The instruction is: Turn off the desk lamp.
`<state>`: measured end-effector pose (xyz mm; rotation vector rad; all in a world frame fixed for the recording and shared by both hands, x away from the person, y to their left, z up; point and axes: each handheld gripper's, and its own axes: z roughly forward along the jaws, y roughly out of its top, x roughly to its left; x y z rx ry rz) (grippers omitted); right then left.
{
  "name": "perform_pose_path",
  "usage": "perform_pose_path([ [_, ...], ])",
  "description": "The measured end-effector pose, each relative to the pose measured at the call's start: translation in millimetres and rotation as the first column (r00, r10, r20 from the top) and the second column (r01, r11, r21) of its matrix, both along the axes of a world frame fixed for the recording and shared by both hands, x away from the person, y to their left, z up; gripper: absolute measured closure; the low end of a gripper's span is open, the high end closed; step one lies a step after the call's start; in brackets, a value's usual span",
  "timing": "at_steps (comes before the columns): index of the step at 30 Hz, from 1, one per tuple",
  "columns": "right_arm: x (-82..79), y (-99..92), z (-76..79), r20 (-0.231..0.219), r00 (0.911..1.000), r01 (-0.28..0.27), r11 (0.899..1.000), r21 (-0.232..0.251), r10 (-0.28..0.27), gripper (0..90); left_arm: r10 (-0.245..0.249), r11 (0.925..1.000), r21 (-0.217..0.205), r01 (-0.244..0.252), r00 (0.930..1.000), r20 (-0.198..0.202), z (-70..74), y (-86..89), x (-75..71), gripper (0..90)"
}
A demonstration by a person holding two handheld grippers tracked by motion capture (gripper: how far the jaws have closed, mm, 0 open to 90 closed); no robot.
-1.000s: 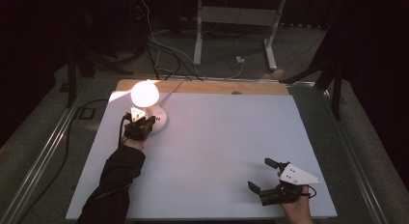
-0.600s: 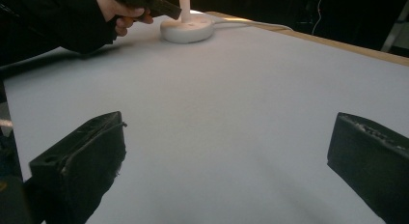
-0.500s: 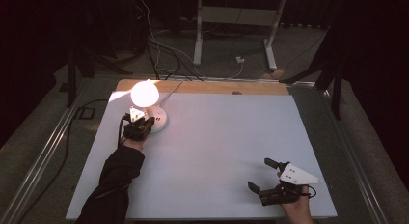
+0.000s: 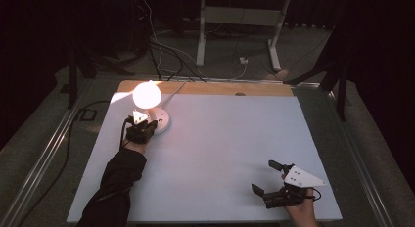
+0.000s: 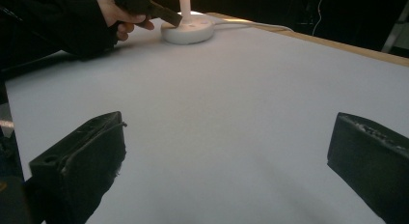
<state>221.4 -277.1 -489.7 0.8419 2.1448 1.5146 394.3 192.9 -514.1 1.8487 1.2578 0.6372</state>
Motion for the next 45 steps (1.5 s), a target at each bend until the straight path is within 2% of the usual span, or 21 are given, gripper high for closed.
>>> perform_pose_path([
  [1, 0.0, 0.0, 0.0, 0.000, 1.0000, 0.000, 1.000, 0.000, 0.000, 0.0, -0.002, 0.9999, 0.013, 0.002, 1.0000, 0.001, -0.4, -0.2, 0.1, 90.0],
  [7, 0.0, 0.5, -0.2, -0.001, 1.0000, -0.001, 1.000, 0.000, 0.001, 0.0, -0.008, 0.9996, 0.026, 0.008, 1.0000, 0.005, -0.5, -1.1, 0.0, 90.0],
  [9, -0.2, 0.9, -0.2, -0.001, 1.0000, -0.002, 1.000, -0.003, 0.002, 0.0, -0.007, 0.9996, 0.027, 0.006, 0.9999, 0.009, -1.2, -1.6, -0.2, 90.0],
  [12, -0.1, 1.3, -0.3, -0.003, 1.0000, -0.003, 1.000, -0.003, 0.003, 0.0, 0.000, 0.9985, 0.055, 0.000, 1.0000, 0.007, 0.1, -4.5, 0.0, 90.0],
  [14, -0.3, 1.5, -0.3, -0.002, 1.0000, -0.004, 1.000, -0.005, 0.004, 0.0, 0.006, 0.9985, 0.054, -0.007, 0.9999, 0.010, -0.5, -4.4, 0.8, 90.0],
  [16, -0.5, 1.3, -0.2, 0.000, 1.0000, -0.004, 1.000, -0.006, 0.004, 0.0, 0.016, 0.9994, 0.031, -0.016, 0.9999, 0.003, 0.1, -3.8, 0.9, 90.0],
  [17, -0.8, 0.6, 0.3, 0.000, 1.0000, -0.003, 1.000, -0.005, 0.003, 0.0, 0.007, 0.9994, 0.034, -0.007, 1.0000, 0.002, 1.1, -3.7, 0.6, 90.0],
  [26, -0.9, 1.2, 0.2, 0.001, 1.0000, -0.003, 1.000, -0.005, 0.003, 0.0, -0.014, 0.9999, -0.005, 0.014, 0.9988, 0.046, 18.0, -5.7, -3.1, 90.0],
  [33, -0.2, 1.0, -0.3, -0.002, 1.0000, -0.003, 1.000, -0.002, 0.003, 0.0, -0.007, 0.9999, -0.015, 0.008, 0.9985, 0.054, 20.3, -1.9, -2.6, 90.0],
  [45, -0.2, 1.2, -0.6, -0.003, 1.0000, -0.003, 1.000, -0.004, 0.003, 0.0, 0.005, 0.9998, -0.020, -0.004, 0.9990, 0.045, 15.2, 1.7, -1.7, 90.0],
])
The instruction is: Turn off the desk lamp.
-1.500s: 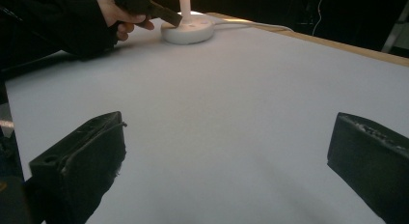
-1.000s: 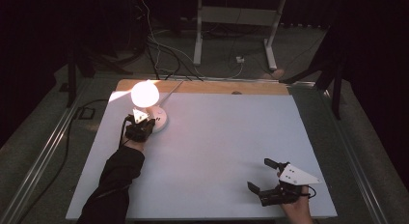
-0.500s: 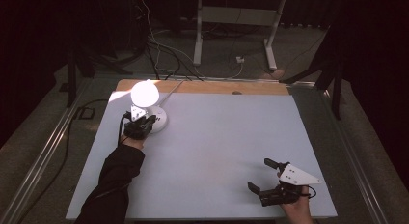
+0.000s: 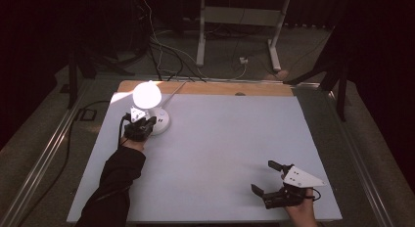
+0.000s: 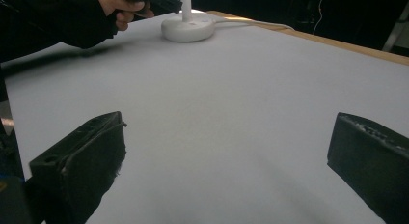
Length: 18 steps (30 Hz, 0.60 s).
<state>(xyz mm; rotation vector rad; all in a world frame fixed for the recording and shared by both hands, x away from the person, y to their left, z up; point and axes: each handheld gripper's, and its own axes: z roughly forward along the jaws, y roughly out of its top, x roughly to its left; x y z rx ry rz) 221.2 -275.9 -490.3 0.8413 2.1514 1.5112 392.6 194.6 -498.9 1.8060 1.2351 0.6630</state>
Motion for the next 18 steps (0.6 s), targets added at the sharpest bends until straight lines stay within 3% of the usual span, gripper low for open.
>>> perform_pose_path([
  [18, -0.1, 0.2, 0.0, 0.000, 1.0000, -0.003, 1.000, -0.002, 0.003, 0.0, 0.003, 0.9997, 0.025, -0.002, 0.9996, -0.027, -11.8, -2.5, 1.2, 90.0],
])
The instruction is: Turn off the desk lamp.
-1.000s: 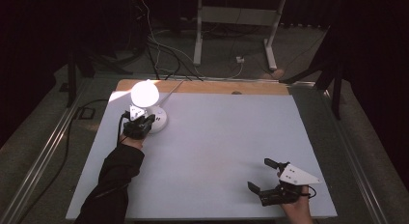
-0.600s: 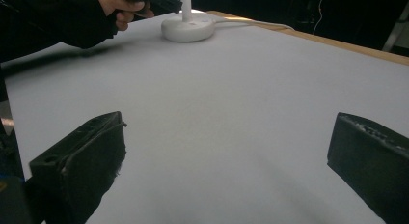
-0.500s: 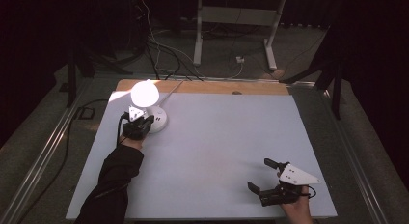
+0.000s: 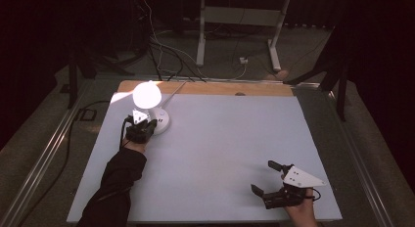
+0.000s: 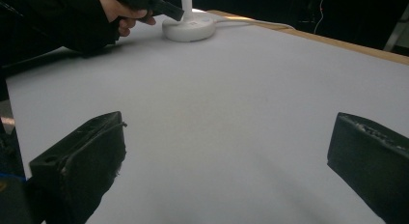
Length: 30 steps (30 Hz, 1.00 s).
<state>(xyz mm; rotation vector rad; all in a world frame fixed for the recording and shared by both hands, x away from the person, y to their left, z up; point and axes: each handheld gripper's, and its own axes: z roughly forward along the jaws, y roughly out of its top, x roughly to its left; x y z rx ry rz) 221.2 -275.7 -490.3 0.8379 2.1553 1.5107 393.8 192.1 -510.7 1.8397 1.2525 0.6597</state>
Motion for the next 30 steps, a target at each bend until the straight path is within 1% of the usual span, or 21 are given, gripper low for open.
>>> perform_pose_path([
  [8, -0.1, -0.5, 0.4, 0.001, 1.0000, 0.000, 1.000, 0.002, 0.000, 0.0, -0.003, 0.9998, 0.018, 0.003, 1.0000, -0.009, -4.1, -2.0, -0.1, 90.0],
  [11, -0.1, -0.5, 0.4, 0.001, 1.0000, 0.000, 1.000, 0.002, 0.000, 0.0, -0.001, 1.0000, 0.002, 0.001, 1.0000, -0.009, -4.9, -0.5, 0.0, 90.0],
  [12, -0.2, -0.4, 0.4, 0.002, 1.0000, 0.000, 1.000, 0.001, 0.000, 0.0, -0.003, 1.0000, 0.009, 0.003, 1.0000, -0.004, -5.1, -0.9, -0.4, 90.0],
  [14, -0.4, -0.3, 0.5, 0.002, 1.0000, 0.000, 1.000, -0.001, 0.000, 0.0, -0.005, 1.0000, 0.006, 0.005, 1.0000, -0.004, -5.4, -1.1, -0.6, 90.0],
  [19, -0.3, -0.1, 0.4, 0.001, 1.0000, 0.001, 1.000, -0.001, -0.001, 0.0, -0.005, 0.9997, 0.022, 0.005, 0.9999, 0.016, -7.3, -2.3, -2.2, 90.0],
  [21, -0.3, 0.3, 0.3, 0.000, 1.0000, 0.000, 1.000, -0.004, 0.000, 0.0, 0.001, 0.9996, 0.027, -0.001, 1.0000, 0.008, -6.2, -3.2, -1.2, 90.0],
  [23, -0.4, 0.3, 0.3, 0.001, 1.0000, 0.000, 1.000, -0.005, 0.000, 0.0, -0.003, 0.9998, 0.020, 0.003, 1.0000, 0.005, -5.6, -2.4, -0.9, 90.0],
  [25, -0.7, -0.4, 0.8, 0.003, 1.0000, 0.001, 1.000, -0.002, -0.001, 0.0, -0.011, 0.9999, -0.011, 0.011, 0.9999, 0.006, -3.9, -0.4, -1.7, 90.0],
  [26, -0.6, -0.8, 0.8, 0.002, 1.0000, 0.002, 1.000, -0.001, -0.002, 0.0, -0.008, 0.9998, -0.017, 0.008, 0.9999, 0.007, -1.5, 0.3, -1.8, 90.0],
  [27, -0.2, -1.1, 0.6, 0.002, 1.0000, 0.002, 1.000, 0.000, -0.002, 0.0, -0.004, 0.9994, -0.035, 0.004, 1.0000, 0.009, 5.2, 1.9, -2.5, 90.0],
  [28, 0.1, -1.2, 0.4, 0.001, 1.0000, 0.003, 1.000, 0.000, -0.003, 0.0, -0.004, 0.9994, -0.035, 0.004, 1.0000, 0.009, 5.2, 1.9, -2.5, 90.0],
  [29, 0.2, -1.1, 0.3, -0.002, 1.0000, 0.003, 1.000, 0.001, -0.003, 0.0, 0.001, 0.9986, -0.054, 0.000, 0.9999, 0.015, 11.6, 2.3, -4.0, 89.5],
  [30, 0.2, -0.9, 0.3, -0.001, 1.0000, 0.001, 1.000, 0.000, -0.001, 0.0, 0.001, 0.9986, -0.054, 0.000, 0.9999, 0.015, 11.6, 2.3, -4.0, 83.8],
])
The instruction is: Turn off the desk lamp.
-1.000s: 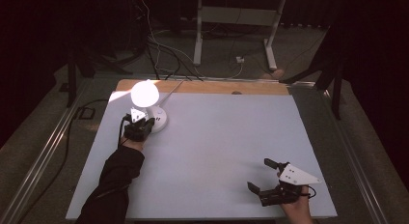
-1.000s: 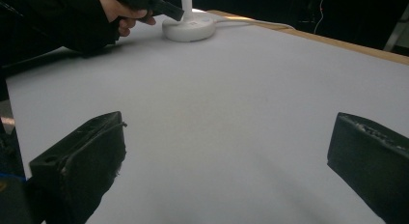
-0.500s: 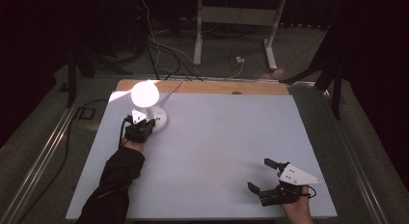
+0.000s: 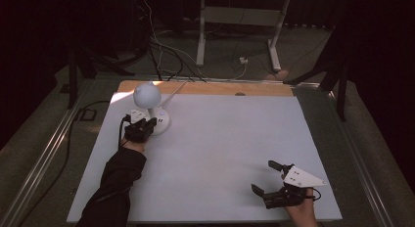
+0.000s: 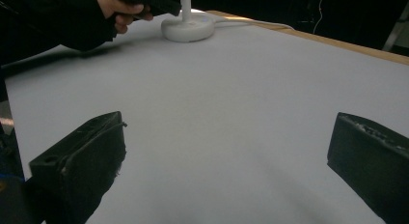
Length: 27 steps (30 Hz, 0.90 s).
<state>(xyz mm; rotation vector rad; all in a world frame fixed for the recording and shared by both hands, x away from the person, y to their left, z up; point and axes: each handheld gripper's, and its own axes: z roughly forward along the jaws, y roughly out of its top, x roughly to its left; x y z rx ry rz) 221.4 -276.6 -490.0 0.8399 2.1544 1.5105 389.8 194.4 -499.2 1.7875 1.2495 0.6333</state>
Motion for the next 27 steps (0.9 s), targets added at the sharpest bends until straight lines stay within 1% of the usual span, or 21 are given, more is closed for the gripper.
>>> perform_pose_path([
  [1, -0.3, 0.3, 0.2, 0.002, 1.0000, 0.000, 1.000, 0.000, 0.000, 0.0, -0.006, 1.0000, -0.005, 0.005, 1.0000, -0.004, 2.9, 0.1, -0.6, 83.4],
  [2, -0.6, 0.4, 0.4, 0.003, 1.0000, -0.001, 1.000, -0.002, 0.001, 0.0, -0.011, 0.9997, -0.020, 0.011, 0.9999, -0.001, 5.5, 0.3, -1.6, 80.7],
  [3, -0.6, 0.4, 0.4, 0.003, 1.0000, -0.001, 1.000, -0.002, 0.001, 0.0, -0.012, 0.9997, -0.023, 0.012, 0.9999, -0.001, 8.0, 0.6, -2.6, 80.7],
  [4, -0.8, 0.4, 0.5, 0.004, 1.0000, -0.001, 1.000, -0.003, 0.001, 0.0, -0.005, 0.9997, -0.024, 0.005, 1.0000, -0.004, 10.1, 0.3, -3.4, 77.9],
  [5, -0.9, 0.4, 0.5, 0.003, 1.0000, -0.001, 1.000, -0.003, 0.001, 0.0, -0.001, 0.9997, -0.023, 0.001, 1.0000, -0.006, 11.8, -0.1, -4.0, 70.3],
  [6, -0.9, 0.2, 0.5, 0.003, 1.0000, 0.000, 1.000, -0.002, 0.000, 0.0, -0.009, 0.9995, -0.030, 0.009, 0.9999, -0.008, 13.2, 0.2, -4.8, 69.2],
  [7, -0.7, 0.0, 0.5, 0.002, 1.0000, 0.001, 1.000, -0.002, -0.001, 0.0, -0.008, 0.9995, -0.031, 0.008, 0.9999, -0.011, 14.3, -0.1, -5.4, 64.1],
  [8, -0.7, -0.2, 0.6, 0.003, 1.0000, 0.001, 1.000, -0.001, -0.001, 0.0, -0.012, 0.9994, -0.034, 0.011, 0.9997, -0.021, 15.0, 0.0, -5.7, 55.1],
  [9, -0.7, -0.2, 0.6, 0.003, 1.0000, 0.001, 1.000, -0.001, -0.001, 0.0, -0.020, 0.9991, -0.039, 0.019, 0.9994, -0.029, 15.6, 0.3, -6.0, 55.1],
  [10, -0.7, -0.1, 0.6, 0.003, 1.0000, 0.001, 1.000, -0.002, -0.001, 0.0, -0.021, 0.9990, -0.040, 0.020, 0.9994, -0.029, 16.2, 0.5, -6.7, 52.9],
  [11, -0.7, -0.1, 0.5, 0.002, 1.0000, 0.001, 1.000, -0.002, -0.001, 0.0, -0.021, 0.9987, -0.047, 0.019, 0.9992, -0.035, 16.9, 1.0, -6.9, 45.3],
  [12, -0.7, -0.1, 0.5, 0.002, 1.0000, 0.001, 1.000, -0.002, -0.001, 0.0, -0.029, 0.9978, -0.061, 0.026, 0.9985, -0.046, 17.7, 1.6, -6.9, 45.3],
  [13, -0.6, -0.2, 0.5, 0.004, 1.0000, 0.001, 1.000, -0.002, -0.001, 0.0, -0.038, 0.9972, -0.067, 0.034, 0.9978, -0.054, 18.5, 1.9, -7.2, 41.8],
  [14, -0.7, -0.3, 0.6, 0.003, 1.0000, 0.002, 1.000, -0.001, -0.002, 0.0, -0.044, 0.9973, -0.061, 0.041, 0.9974, -0.058, 19.6, 1.5, -8.0, 38.8],
  [16, -0.9, -0.5, 0.8, 0.003, 1.0000, 0.003, 1.000, -0.001, -0.003, 0.0, -0.072, 0.9944, -0.082, 0.067, 0.9950, -0.069, 21.9, 1.7, -9.2, 28.5],
  [17, -1.0, -0.6, 0.9, 0.003, 1.0000, 0.003, 1.000, 0.000, -0.003, 0.0, -0.075, 0.9944, -0.080, 0.069, 0.9943, -0.075, 23.4, 1.4, -10.0, 24.8],
  [18, -1.0, -0.6, 0.9, 0.003, 1.0000, 0.003, 1.000, 0.000, -0.003, 0.0, -0.082, 0.9937, -0.083, 0.076, 0.9938, -0.075, 25.0, 1.4, -10.9, 22.8],
  [20, -0.8, -0.6, 0.8, 0.003, 1.0000, 0.002, 1.000, 0.000, -0.002, 0.0, -0.098, 0.9915, -0.094, 0.090, 0.9911, -0.090, 27.9, 1.8, -11.9, 16.1],
  [22, -0.7, -0.3, 0.7, 0.002, 1.0000, 0.003, 1.000, -0.001, -0.003, 0.0, -0.108, 0.9904, -0.096, 0.100, 0.9904, -0.086, 30.8, 2.2, -13.6, 15.0],
  [24, -0.9, -0.2, 0.8, 0.003, 1.0000, 0.002, 1.000, -0.001, -0.002, 0.0, -0.131, 0.9860, -0.115, 0.121, 0.9874, -0.089, 33.5, 3.7, -14.8, 8.9],
  [27, -0.7, -0.4, 0.8, 0.004, 1.0000, 0.002, 1.000, 0.000, -0.002, 0.0, -0.155, 0.9829, -0.115, 0.144, 0.9836, -0.093, 36.9, 5.5, -17.7, 2.0],
])
